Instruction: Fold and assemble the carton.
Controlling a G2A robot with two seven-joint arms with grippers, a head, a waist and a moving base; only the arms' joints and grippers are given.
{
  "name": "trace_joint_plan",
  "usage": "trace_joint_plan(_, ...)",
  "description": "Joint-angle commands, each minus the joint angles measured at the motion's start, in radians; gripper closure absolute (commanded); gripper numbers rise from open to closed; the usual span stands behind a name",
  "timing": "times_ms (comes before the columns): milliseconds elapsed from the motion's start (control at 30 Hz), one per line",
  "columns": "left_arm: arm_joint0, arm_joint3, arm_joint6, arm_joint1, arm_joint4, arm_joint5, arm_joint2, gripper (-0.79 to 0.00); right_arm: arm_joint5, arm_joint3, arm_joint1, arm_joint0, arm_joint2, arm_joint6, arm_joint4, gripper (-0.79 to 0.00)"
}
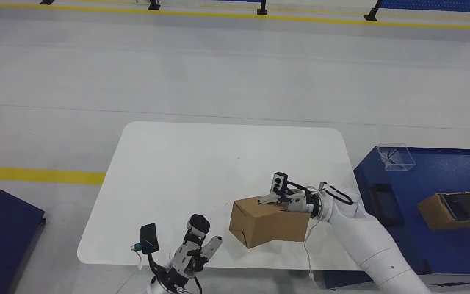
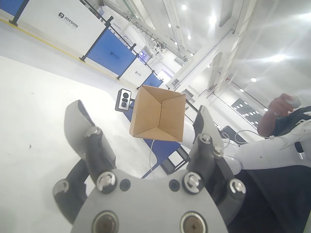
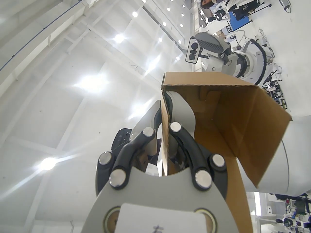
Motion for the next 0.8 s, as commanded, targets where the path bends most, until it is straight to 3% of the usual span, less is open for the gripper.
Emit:
trace_joint_plan(0, 0.0, 0.0, 0.0, 0.0, 0.001, 0.001, 0.0, -0.785, 0.0, 0.0, 0.0, 0.0, 0.0, 0.0, 0.0, 0.0)
trace_joint_plan(133, 0.0, 0.0, 0.0, 0.0, 0.001, 0.001, 0.0, -0.785, 0.004, -0.001, 0.0, -0.004, -0.001, -0.004, 0.005, 0.0)
trace_joint_plan(367, 0.0, 0.0, 0.0, 0.0, 0.001, 0.001, 0.0, -0.785, -0.009, -0.101, 0.023, -0.018, -0.039, 0.009, 0.345, 0.0)
trace_joint_plan(600, 0.0, 0.0, 0.0, 0.0, 0.001, 0.001, 0.0, -0.785, -0.053, -0.066, 0.061, 0.026, -0.123, 0.053, 0.422, 0.0)
trace_joint_plan(767, 0.0, 0.0, 0.0, 0.0, 0.001, 0.001, 0.0, -0.785, 0.07, -0.004, 0.075, 0.093, -0.165, -0.07, 0.431, 0.0)
